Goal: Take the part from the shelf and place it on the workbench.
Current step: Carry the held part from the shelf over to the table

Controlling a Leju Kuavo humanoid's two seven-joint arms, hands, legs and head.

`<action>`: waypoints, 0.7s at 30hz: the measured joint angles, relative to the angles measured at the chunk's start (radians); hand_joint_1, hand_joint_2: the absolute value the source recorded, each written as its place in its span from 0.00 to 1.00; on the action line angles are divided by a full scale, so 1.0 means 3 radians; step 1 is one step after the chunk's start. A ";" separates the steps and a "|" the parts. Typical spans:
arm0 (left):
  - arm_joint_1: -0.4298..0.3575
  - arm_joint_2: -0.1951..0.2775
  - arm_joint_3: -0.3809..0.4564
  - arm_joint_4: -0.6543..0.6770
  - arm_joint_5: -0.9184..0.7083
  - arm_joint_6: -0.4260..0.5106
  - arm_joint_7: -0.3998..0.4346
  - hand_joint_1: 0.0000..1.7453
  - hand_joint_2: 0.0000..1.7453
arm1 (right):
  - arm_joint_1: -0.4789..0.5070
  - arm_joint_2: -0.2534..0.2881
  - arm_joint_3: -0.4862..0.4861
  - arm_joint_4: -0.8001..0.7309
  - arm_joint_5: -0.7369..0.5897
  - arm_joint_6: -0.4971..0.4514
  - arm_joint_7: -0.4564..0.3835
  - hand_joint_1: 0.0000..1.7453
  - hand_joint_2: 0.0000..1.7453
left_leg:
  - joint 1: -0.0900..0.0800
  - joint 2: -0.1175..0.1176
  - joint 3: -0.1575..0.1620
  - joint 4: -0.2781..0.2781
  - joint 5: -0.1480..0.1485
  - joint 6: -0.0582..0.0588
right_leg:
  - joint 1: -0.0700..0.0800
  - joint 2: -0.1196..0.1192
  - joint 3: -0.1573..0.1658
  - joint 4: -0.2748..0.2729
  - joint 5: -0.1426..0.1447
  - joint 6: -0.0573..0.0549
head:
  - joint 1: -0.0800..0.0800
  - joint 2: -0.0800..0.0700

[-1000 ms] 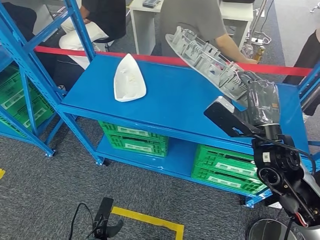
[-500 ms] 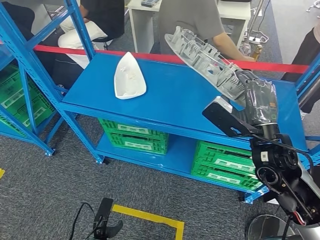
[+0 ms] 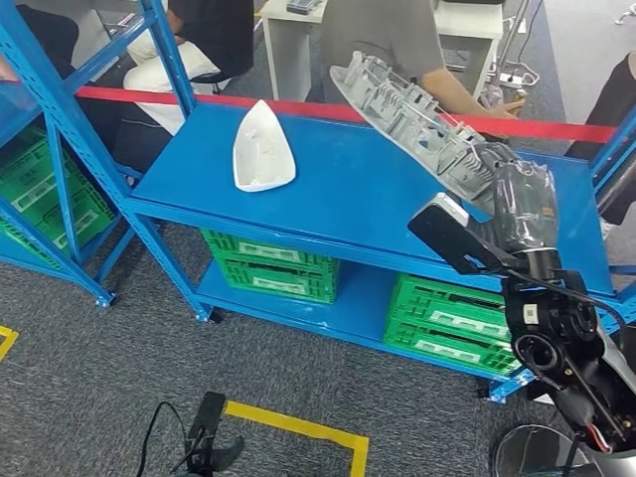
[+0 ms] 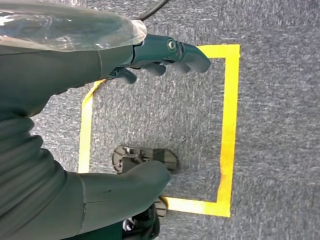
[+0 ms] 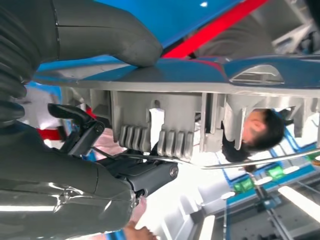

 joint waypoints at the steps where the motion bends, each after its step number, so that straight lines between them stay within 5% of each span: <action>1: 0.0000 0.0003 0.0000 0.0000 -0.0001 0.0000 0.0001 0.00 1.00 | 0.0002 -0.0001 -0.0002 0.0000 0.0001 0.0000 0.0001 1.00 1.00 | 0.0002 0.0001 -0.0005 0.0001 0.0003 -0.0018 | -0.0004 0.0001 -0.0007 -0.0008 0.0014 -0.0019 | -0.0001 0.0000; 3: -0.0002 0.0006 0.0000 0.0000 -0.0001 0.0000 0.0001 0.00 1.00 | 0.0003 -0.0002 -0.0004 -0.0001 0.0004 0.0000 0.0002 1.00 1.00 | 0.0009 0.0002 -0.0057 0.0119 -0.0094 -0.0056 | -0.0019 -0.0003 -0.0017 -0.0027 0.0047 -0.0058 | -0.0009 0.0000; 6: -0.0003 0.0007 0.0000 -0.0001 -0.0005 0.0000 0.0002 0.00 1.00 | 0.0006 -0.0001 -0.0006 -0.0001 0.0007 0.0002 0.0003 1.00 1.00 | 0.0027 0.0002 -0.0330 0.0774 -0.0468 -0.0110 | -0.0027 -0.0010 -0.0064 -0.0037 0.0090 -0.0087 | -0.0034 0.0000; 8: -0.0001 0.0007 0.0000 0.0000 -0.0008 0.0000 0.0007 0.00 1.00 | 0.0011 -0.0001 -0.0005 -0.0001 0.0008 0.0008 0.0003 1.00 1.00 | 0.0031 0.0002 -0.0428 0.1047 -0.0560 -0.0119 | -0.0025 -0.0009 -0.0095 -0.0036 0.0111 -0.0087 | -0.0040 0.0000; 9: -0.0002 0.0008 0.0000 0.0000 -0.0008 0.0000 0.0009 0.00 1.00 | 0.0013 -0.0001 -0.0004 -0.0001 0.0008 0.0013 0.0003 1.00 1.00 | 0.0031 0.0002 -0.0376 0.0977 -0.0509 -0.0114 | -0.0024 -0.0008 -0.0104 -0.0036 0.0119 -0.0083 | -0.0044 0.0000; 13: -0.0013 0.0014 0.0000 0.0000 -0.0008 0.0000 0.0014 0.00 1.00 | 0.0012 -0.0001 -0.0005 -0.0010 0.0009 0.0024 0.0003 1.00 1.00 | 0.0011 -0.0001 0.0128 0.0058 -0.0164 -0.0042 | -0.0012 -0.0004 -0.0125 -0.0032 0.0144 -0.0048 | -0.0056 0.0000; 17: -0.0008 0.0012 0.0000 0.0000 -0.0005 0.0000 0.0018 0.00 1.00 | 0.0011 -0.0002 -0.0004 -0.0025 0.0013 0.0032 0.0003 1.00 1.00 | 0.0001 0.0002 0.0147 -0.0059 -0.0123 0.0025 | -0.0009 -0.0002 -0.0155 -0.0028 0.0157 0.0019 | -0.0049 0.0000; 19: -0.0007 0.0011 0.0000 0.0000 -0.0004 0.0001 0.0019 0.00 1.00 | 0.0011 -0.0002 -0.0005 -0.0027 0.0013 0.0036 0.0002 1.00 1.00 | 0.0018 0.0007 0.0143 -0.0087 -0.0094 0.0066 | -0.0009 -0.0003 -0.0224 0.0149 0.0018 0.0044 | -0.0033 0.0000; 21: -0.0006 0.0010 0.0000 0.0000 -0.0004 0.0003 0.0019 0.00 1.00 | 0.0014 -0.0002 -0.0004 -0.0027 0.0013 0.0038 0.0000 1.00 1.00 | 0.0017 0.0009 0.0127 -0.0090 -0.0080 0.0086 | -0.0015 -0.0005 -0.0395 0.0597 -0.0236 0.0059 | -0.0016 0.0000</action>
